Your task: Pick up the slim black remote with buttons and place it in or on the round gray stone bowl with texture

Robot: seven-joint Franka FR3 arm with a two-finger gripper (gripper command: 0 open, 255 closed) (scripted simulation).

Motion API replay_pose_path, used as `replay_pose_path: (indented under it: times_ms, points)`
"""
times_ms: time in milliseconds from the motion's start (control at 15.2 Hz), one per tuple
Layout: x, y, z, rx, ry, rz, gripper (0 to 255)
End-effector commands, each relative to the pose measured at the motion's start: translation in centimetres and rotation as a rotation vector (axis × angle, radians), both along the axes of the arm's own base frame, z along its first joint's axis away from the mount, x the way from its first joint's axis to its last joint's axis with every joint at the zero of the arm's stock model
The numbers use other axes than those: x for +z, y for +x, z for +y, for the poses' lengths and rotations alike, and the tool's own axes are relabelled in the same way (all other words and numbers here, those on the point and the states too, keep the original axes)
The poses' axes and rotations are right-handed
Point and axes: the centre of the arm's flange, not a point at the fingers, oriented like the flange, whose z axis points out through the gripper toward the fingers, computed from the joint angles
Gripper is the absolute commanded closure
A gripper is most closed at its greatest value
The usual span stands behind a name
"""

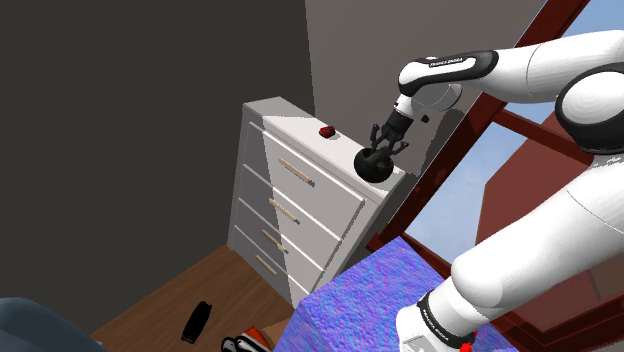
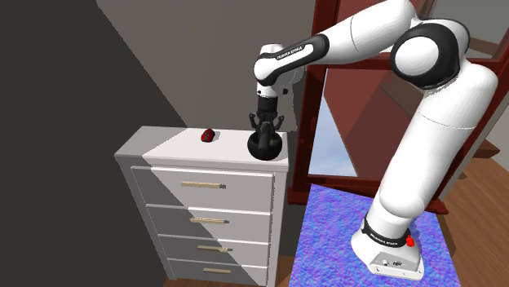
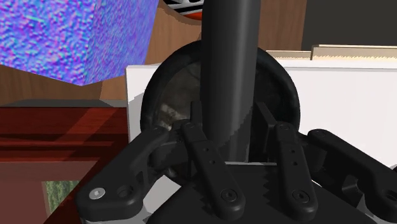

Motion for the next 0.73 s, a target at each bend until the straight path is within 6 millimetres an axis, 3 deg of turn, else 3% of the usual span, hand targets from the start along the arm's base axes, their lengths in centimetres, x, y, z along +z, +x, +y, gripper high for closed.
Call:
replay_pose_path:
  times_ms: [0,66,396,660]
  points:
    - [-0.3,0.0,0.0,0.001,0.002,0.005,255]
    - [-0.3,0.0,0.0,0.001,0.002,0.005,0]
    - [-0.3,0.0,0.0,0.001,0.002,0.005,0]
    - [4.5,0.2,-1.1,0.001,0.002,0.005,0]
